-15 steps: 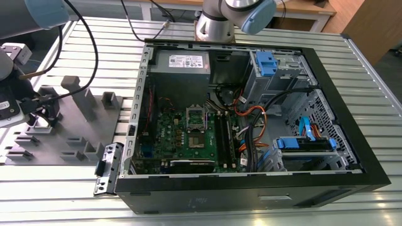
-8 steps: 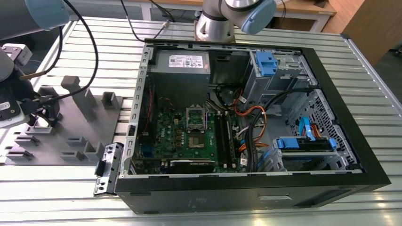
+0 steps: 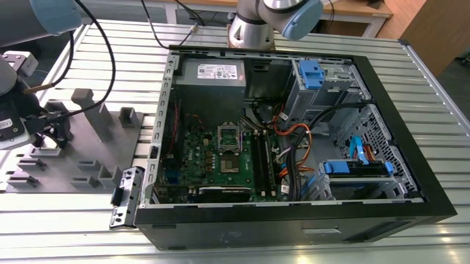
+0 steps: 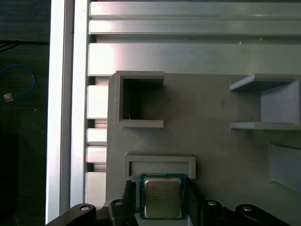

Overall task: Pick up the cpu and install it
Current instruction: 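Pick up the cpu and move it towards the insertion slot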

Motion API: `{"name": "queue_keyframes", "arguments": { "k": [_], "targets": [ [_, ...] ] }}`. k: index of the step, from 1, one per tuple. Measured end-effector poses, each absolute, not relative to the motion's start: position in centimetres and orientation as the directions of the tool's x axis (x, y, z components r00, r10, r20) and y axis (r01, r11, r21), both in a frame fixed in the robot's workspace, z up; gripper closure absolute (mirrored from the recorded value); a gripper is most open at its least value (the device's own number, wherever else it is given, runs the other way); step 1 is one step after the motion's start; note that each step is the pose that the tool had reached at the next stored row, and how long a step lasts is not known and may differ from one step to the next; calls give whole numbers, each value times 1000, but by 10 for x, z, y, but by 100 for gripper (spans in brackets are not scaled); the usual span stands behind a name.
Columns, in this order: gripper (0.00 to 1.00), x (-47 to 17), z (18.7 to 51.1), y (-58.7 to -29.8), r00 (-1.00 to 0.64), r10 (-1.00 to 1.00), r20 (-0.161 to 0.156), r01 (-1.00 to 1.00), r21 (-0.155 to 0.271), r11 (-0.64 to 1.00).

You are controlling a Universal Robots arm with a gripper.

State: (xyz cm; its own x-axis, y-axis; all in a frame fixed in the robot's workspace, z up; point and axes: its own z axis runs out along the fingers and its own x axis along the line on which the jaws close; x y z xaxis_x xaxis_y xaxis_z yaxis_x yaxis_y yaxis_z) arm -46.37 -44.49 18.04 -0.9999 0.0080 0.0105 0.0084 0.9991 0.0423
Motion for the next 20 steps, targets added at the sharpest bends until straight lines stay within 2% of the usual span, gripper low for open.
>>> {"name": "queue_keyframes", "arguments": {
  "k": [16, 17, 18, 20],
  "targets": [
    [45, -464, 184, -445, -1000, 8, 10, 8, 42, 999],
    [47, -464, 184, -445, -1000, 8, 11, 8, 42, 999],
    [53, -464, 184, -445, -1000, 8, 11, 8, 42, 999],
    [53, -464, 184, -445, -1000, 8, 10, 8, 42, 999]
  ]
}}
